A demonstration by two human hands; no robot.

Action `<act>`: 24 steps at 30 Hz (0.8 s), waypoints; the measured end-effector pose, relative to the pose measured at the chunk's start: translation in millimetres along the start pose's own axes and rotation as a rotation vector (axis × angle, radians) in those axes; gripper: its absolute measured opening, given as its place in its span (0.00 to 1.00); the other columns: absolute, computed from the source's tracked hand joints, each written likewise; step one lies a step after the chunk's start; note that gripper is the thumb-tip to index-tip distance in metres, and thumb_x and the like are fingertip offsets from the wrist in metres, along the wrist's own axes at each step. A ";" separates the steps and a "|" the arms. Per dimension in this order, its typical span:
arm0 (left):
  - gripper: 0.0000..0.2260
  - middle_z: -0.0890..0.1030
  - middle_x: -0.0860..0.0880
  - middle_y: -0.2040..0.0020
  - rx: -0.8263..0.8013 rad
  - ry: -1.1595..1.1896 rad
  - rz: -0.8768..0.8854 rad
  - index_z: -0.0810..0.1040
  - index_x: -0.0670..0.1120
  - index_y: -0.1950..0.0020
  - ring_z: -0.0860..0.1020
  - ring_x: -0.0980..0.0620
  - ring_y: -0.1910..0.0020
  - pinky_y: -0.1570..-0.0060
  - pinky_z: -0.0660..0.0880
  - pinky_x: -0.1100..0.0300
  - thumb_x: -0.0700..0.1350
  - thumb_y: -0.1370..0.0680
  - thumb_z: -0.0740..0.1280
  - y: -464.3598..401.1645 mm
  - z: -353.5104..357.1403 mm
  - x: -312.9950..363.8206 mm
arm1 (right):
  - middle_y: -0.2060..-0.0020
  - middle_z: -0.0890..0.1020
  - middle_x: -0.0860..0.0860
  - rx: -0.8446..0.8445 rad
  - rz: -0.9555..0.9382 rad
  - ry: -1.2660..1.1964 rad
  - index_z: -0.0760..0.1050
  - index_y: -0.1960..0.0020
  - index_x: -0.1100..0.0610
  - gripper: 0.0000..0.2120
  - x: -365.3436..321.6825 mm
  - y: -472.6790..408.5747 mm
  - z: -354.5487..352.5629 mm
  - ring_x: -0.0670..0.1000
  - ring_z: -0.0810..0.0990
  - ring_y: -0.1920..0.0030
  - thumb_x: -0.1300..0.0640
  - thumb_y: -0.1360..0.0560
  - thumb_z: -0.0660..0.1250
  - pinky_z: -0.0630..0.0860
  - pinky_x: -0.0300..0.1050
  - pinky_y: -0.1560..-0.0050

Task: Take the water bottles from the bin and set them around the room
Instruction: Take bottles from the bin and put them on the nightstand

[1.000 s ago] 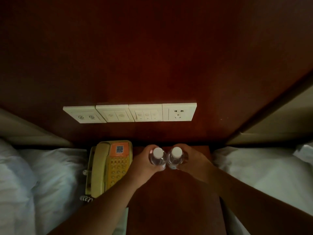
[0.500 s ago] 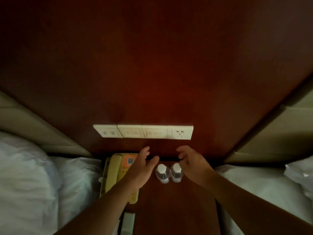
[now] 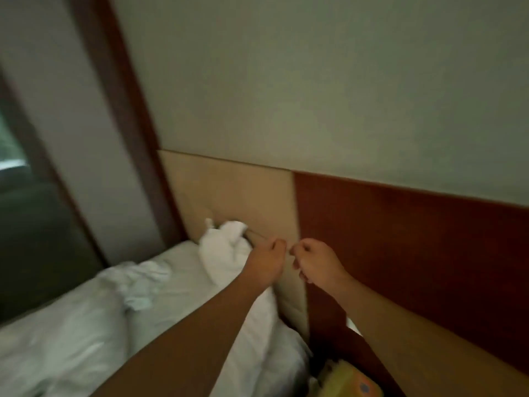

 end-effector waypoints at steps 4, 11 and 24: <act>0.17 0.76 0.48 0.71 0.321 -0.081 -0.026 0.71 0.49 0.67 0.73 0.52 0.72 0.69 0.70 0.58 0.47 0.18 0.55 53.4 -187.2 4.3 | 0.72 0.82 0.49 -0.194 -0.140 -0.051 0.80 0.58 0.55 0.12 -139.7 7.8 113.6 0.46 0.76 0.78 0.52 0.23 0.60 0.70 0.37 0.76; 0.18 0.73 0.47 0.77 0.793 -0.103 -0.157 0.70 0.46 0.68 0.73 0.49 0.77 0.69 0.71 0.58 0.49 0.20 0.56 265.4 -467.2 -59.5 | 0.78 0.80 0.49 -0.533 -0.375 -0.162 0.76 0.64 0.55 0.13 -343.7 159.1 349.8 0.47 0.73 0.83 0.55 0.23 0.60 0.65 0.34 0.82; 0.16 0.72 0.45 0.71 1.517 -0.078 -0.529 0.70 0.44 0.64 0.71 0.49 0.75 0.72 0.67 0.59 0.47 0.18 0.56 828.6 -722.0 -159.8 | 0.72 0.82 0.49 -1.257 -0.332 -0.290 0.79 0.57 0.56 0.14 -526.4 656.5 704.0 0.49 0.75 0.75 0.51 0.20 0.59 0.69 0.38 0.73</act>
Point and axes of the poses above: each hand's wrist, its own y-axis away from the middle knuckle, its own z-axis out of the palm, x = y × z, the point moved 7 cm from there along -y, towards the middle knuckle
